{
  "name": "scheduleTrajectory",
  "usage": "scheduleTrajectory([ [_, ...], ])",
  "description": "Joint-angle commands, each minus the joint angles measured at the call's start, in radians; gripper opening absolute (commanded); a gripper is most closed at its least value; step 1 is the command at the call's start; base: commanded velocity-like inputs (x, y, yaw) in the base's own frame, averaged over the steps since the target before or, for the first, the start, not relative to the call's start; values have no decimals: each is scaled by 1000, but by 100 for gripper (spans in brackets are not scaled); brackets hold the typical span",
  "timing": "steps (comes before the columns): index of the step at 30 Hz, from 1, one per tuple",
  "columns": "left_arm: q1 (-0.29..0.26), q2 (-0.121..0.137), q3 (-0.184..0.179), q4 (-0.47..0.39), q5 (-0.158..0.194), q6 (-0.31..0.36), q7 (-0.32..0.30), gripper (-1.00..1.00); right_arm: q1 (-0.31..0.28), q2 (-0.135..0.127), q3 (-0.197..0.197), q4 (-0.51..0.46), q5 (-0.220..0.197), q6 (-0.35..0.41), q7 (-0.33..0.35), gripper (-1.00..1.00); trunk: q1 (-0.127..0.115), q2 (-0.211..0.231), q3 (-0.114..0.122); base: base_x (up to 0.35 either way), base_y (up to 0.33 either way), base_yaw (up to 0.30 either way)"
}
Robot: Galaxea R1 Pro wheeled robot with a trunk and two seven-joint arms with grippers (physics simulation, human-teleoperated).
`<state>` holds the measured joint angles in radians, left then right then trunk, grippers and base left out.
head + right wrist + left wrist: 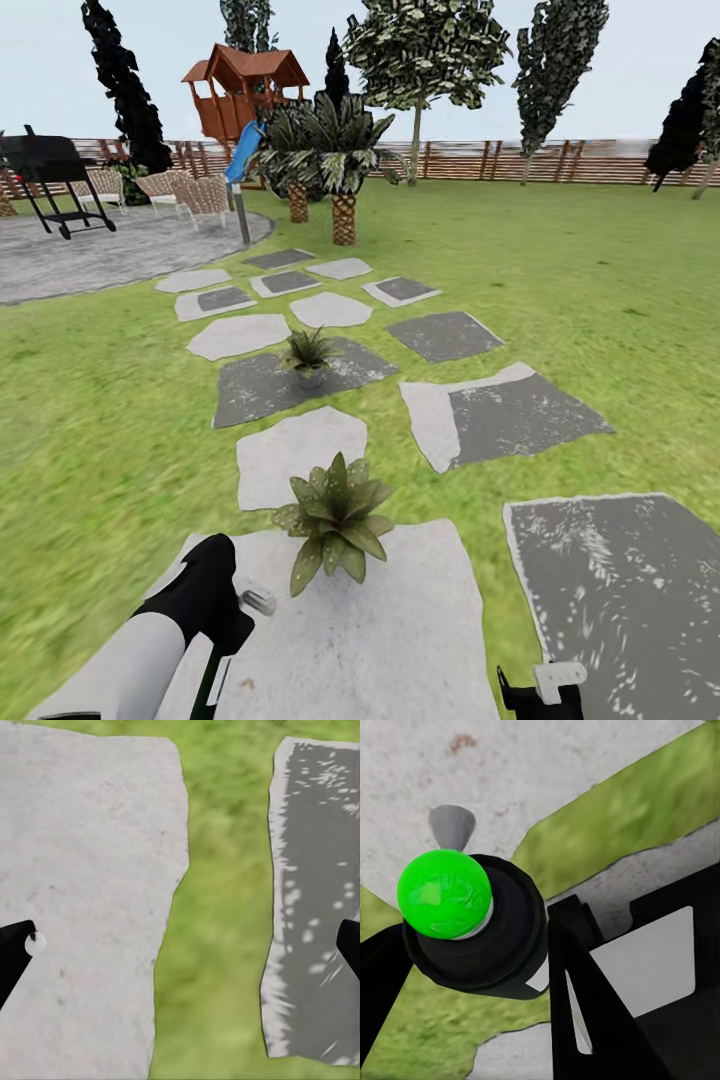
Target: Pick up the pesticide atomizer in the garden and spray insectifuge to fully cover both potted plants in the garden.
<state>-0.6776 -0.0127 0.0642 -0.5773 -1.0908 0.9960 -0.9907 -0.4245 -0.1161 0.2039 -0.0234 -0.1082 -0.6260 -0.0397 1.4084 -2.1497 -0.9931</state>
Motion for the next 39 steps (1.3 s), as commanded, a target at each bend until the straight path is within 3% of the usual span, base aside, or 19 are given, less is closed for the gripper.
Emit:
scheduleTrajectory([
  [1,0,-1,7,-1,-11,4,-9,-100,0,-2,9,0,-10,-2,-1,100,0,0,-1,31,0,0],
  [10,0,0,7,-2,-11,4,-9,-100,0,0,9,0,-11,-2,-2,100,0,0,-1,4,0,14],
  [16,0,-2,5,-4,-10,4,-9,-100,0,2,9,0,-10,-2,-2,100,0,0,-1,30,-30,242],
  [21,0,-3,6,-4,-9,4,-9,-100,0,3,9,0,-10,-2,-2,100,0,0,-1,146,-213,252],
  [30,0,-3,6,-4,-9,4,-9,-100,0,2,9,0,-11,-2,-2,100,0,0,-1,102,-256,25],
  [39,0,-15,5,-80,-9,4,-9,-100,0,3,9,0,-10,-1,-4,100,0,0,-1,-23,-272,126],
])
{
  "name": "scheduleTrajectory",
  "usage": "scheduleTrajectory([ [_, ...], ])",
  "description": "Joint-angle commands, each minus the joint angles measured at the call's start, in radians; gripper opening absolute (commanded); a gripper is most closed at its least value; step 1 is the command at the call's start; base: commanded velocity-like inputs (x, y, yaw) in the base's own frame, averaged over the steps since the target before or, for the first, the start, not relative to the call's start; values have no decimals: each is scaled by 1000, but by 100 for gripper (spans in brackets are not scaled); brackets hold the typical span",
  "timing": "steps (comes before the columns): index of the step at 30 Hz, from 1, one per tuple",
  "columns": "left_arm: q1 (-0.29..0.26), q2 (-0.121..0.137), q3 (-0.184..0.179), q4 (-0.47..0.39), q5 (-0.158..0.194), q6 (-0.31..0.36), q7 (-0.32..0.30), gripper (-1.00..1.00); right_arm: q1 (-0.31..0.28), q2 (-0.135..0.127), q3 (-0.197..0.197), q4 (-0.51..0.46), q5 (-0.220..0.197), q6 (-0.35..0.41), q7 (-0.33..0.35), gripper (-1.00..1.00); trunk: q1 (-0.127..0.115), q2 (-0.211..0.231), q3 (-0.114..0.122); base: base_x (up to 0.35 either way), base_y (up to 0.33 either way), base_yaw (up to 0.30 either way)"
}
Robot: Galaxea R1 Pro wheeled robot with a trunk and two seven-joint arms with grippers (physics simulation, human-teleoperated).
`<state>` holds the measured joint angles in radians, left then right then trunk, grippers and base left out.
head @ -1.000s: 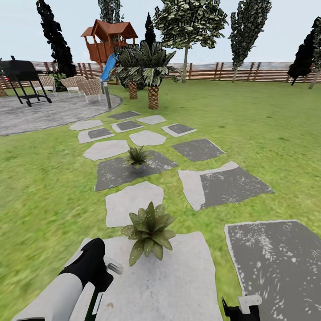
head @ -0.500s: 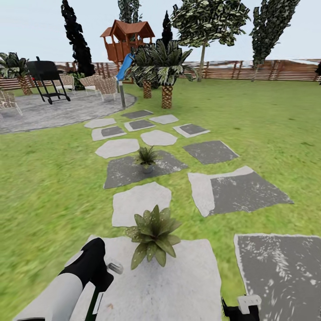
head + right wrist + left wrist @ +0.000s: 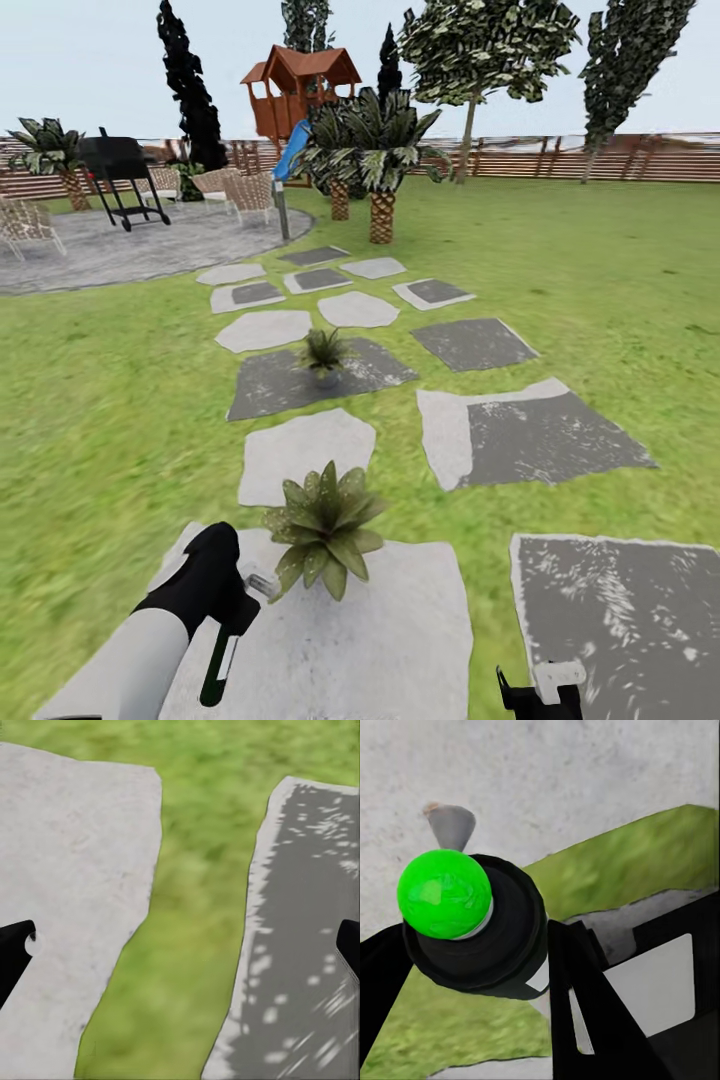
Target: Pick up the pesticide atomizer in the garden and spray insectifuge to fully cover both potted plants in the garden.
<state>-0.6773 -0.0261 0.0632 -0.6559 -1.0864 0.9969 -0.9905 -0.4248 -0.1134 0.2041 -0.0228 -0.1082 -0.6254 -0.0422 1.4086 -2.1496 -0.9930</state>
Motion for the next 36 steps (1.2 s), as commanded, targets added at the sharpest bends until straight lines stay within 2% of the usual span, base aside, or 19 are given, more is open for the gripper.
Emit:
scheduleTrajectory([
  [1,-1,-10,6,-19,-13,3,-10,-100,0,0,9,0,-10,-2,-2,100,0,0,-1,-68,-272,272],
  [10,-1,-18,6,-20,-15,4,-10,-100,0,0,9,0,-10,-2,-2,100,0,0,-1,-111,-266,264],
  [16,-6,-18,-1,-17,-15,9,-13,-100,0,0,9,0,-10,-2,-1,100,0,0,-1,-11,-88,28],
  [28,-5,-18,3,-15,-14,10,-15,-100,0,0,9,0,-10,-2,-1,100,0,0,-1,252,-109,3],
  [36,-4,-18,3,-14,-14,9,-14,-100,0,0,10,0,-10,-2,-1,100,0,0,-1,104,-260,244],
])
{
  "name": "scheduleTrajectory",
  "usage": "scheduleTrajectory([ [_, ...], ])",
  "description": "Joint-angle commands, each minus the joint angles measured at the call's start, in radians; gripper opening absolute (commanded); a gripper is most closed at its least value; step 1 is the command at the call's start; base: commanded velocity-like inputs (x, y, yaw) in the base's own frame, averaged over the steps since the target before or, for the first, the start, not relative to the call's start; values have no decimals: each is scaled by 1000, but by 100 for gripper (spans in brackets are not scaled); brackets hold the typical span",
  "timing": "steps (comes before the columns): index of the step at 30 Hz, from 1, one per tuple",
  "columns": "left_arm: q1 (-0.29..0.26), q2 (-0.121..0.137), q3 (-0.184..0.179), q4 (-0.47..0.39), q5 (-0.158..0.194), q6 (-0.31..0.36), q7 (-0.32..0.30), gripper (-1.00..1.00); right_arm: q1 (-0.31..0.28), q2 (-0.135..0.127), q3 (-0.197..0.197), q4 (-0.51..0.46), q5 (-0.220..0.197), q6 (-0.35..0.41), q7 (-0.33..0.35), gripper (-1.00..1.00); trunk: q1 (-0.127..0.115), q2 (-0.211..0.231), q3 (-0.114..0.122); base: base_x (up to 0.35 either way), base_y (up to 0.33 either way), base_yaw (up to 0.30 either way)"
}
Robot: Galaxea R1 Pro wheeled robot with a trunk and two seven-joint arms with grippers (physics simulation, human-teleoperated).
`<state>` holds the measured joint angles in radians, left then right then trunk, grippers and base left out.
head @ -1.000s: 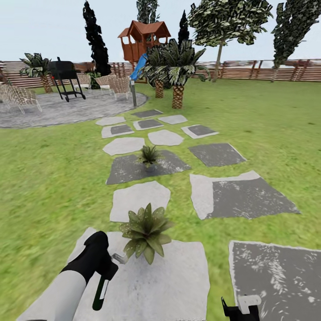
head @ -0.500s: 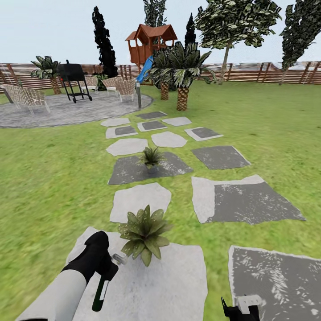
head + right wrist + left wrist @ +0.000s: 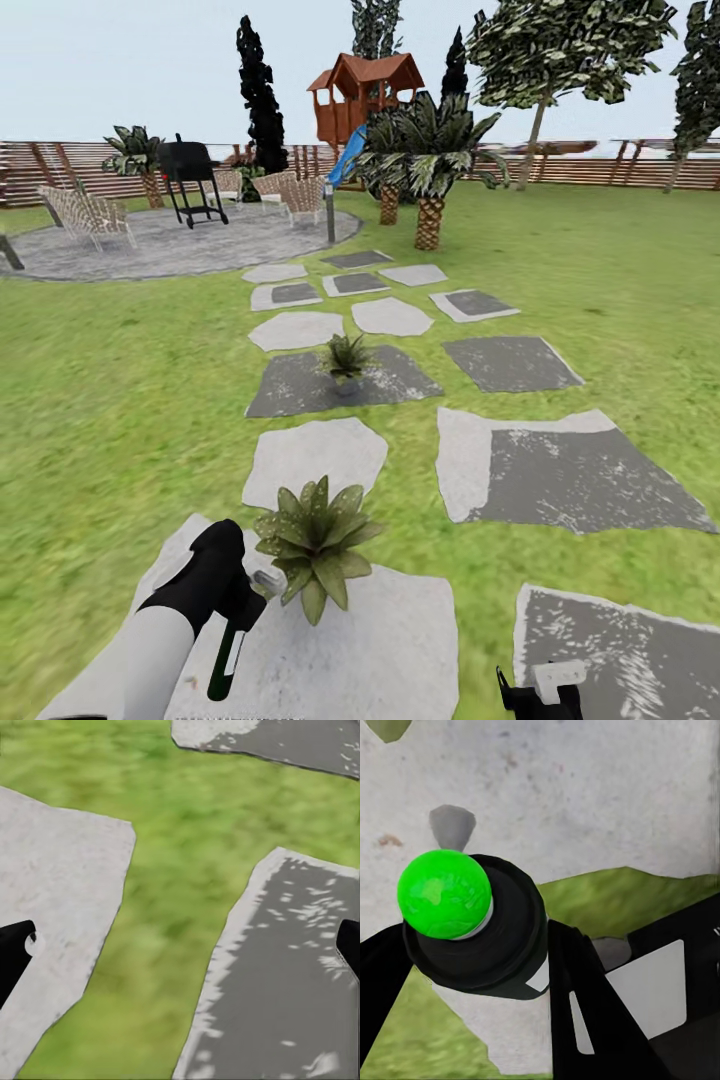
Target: Pick up the pesticide atomizer in the garden and spray insectifuge to fully cover both potted plants in the garden.
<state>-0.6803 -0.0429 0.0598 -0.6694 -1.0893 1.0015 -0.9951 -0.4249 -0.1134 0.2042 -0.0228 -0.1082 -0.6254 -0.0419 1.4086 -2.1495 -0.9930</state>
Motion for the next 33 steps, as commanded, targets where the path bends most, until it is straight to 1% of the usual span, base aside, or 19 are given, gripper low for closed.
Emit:
scheduleTrajectory([
  [1,-1,-2,5,-1,-10,5,-10,-100,0,0,9,0,-10,-2,-1,100,0,-1,-1,10,-270,275],
  [9,-1,-1,6,21,-10,5,-10,-100,0,0,9,0,-10,-3,-1,100,0,-1,-1,2,-271,264],
  [13,0,-1,4,34,-9,4,-11,-100,0,0,9,0,-10,-2,-1,100,0,-1,-1,43,-210,57],
  [17,1,1,3,61,-8,2,-17,-100,0,0,9,0,-10,-2,-1,100,0,-1,-1,11,-23,40],
  [22,1,3,4,72,-10,3,-16,-100,0,0,9,0,-10,-2,-1,100,0,-1,-1,5,-1,239],
  [24,1,2,4,73,-11,3,-16,-100,0,0,9,0,-10,-2,-1,100,0,-1,-1,169,-52,204],
  [28,0,-1,0,73,-10,5,-14,-100,0,0,9,0,-10,-2,-1,100,0,-1,-1,180,-109,25],
  [31,-13,-3,-5,71,-17,11,-17,-100,0,0,9,0,-10,-2,-1,100,0,-1,-1,25,-15,2],
  [33,-38,-2,-5,71,-19,15,-23,-100,0,0,9,0,-10,-2,-1,100,0,-1,-1,3,-2,0],
])
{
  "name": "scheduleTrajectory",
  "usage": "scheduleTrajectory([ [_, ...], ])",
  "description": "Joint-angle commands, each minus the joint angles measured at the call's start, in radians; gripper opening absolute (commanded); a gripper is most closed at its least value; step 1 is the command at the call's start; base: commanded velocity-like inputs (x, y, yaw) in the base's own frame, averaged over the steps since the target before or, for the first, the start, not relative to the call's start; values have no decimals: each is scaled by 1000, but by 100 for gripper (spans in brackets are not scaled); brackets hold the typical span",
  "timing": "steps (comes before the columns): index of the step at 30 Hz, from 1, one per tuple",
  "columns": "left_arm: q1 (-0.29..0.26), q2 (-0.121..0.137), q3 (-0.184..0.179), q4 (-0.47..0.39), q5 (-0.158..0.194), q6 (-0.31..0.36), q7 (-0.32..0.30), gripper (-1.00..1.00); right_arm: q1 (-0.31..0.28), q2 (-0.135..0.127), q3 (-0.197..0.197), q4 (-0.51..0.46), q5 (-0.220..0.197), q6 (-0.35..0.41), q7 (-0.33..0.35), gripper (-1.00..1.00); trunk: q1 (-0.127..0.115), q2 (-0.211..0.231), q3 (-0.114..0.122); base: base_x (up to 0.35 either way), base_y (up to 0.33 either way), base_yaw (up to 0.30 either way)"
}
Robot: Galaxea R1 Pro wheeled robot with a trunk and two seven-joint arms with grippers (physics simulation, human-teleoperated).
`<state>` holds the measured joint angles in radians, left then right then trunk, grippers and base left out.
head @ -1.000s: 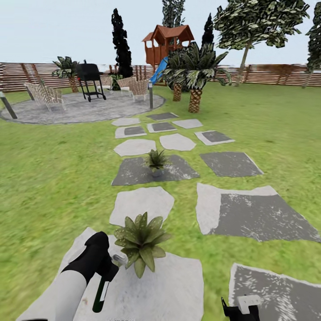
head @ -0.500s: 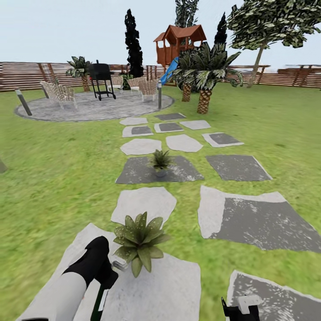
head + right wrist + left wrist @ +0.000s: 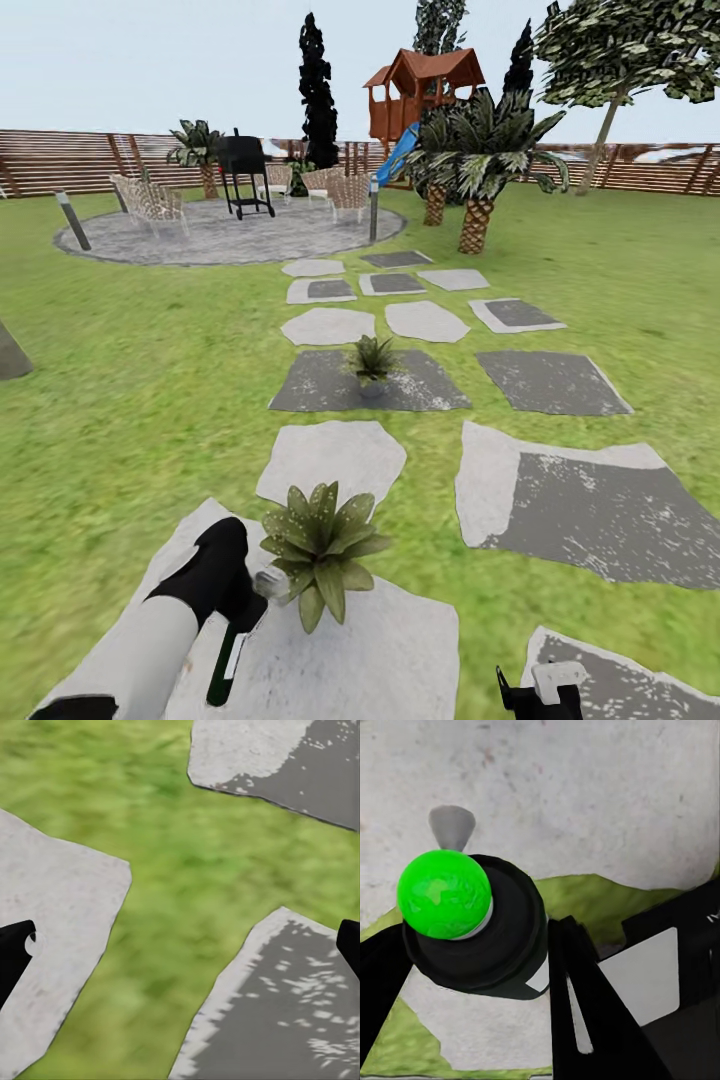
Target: Pick up the pesticide atomizer in the garden and spray insectifuge to fully cover both potted plants in the garden.
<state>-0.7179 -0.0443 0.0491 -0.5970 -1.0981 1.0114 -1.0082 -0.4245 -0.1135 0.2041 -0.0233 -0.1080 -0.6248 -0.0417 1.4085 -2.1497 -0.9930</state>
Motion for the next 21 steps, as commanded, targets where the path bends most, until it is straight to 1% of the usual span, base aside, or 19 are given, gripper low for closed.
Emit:
scheduleTrajectory([
  [1,-18,2,6,0,-11,6,-25,-100,0,0,9,0,-10,-3,-1,100,0,0,-1,1,-1,0],
  [3,-38,5,6,0,-11,6,-72,-100,0,0,9,0,-10,-3,0,100,0,0,-1,0,0,0],
  [5,-60,2,3,1,-19,6,-123,-100,0,0,10,0,-10,-3,0,100,0,0,-1,0,0,0],
  [6,-63,0,3,2,-23,6,-129,-100,0,0,10,0,-10,-3,1,100,0,0,-1,0,0,0],
  [9,-84,-2,4,11,-55,7,-143,-100,0,0,10,1,-10,-3,2,100,0,0,-1,0,0,0],
  [13,-115,-7,5,42,-58,6,-163,-100,0,0,11,1,-10,-3,3,100,0,0,-1,0,0,0],
  [17,-184,-20,4,133,-59,6,-175,-100,0,0,11,2,-10,-3,3,100,0,0,-1,0,0,0],
  [21,-258,-31,3,203,-60,6,-176,-100,0,1,11,2,-10,-3,3,100,0,0,-1,0,0,0],
])
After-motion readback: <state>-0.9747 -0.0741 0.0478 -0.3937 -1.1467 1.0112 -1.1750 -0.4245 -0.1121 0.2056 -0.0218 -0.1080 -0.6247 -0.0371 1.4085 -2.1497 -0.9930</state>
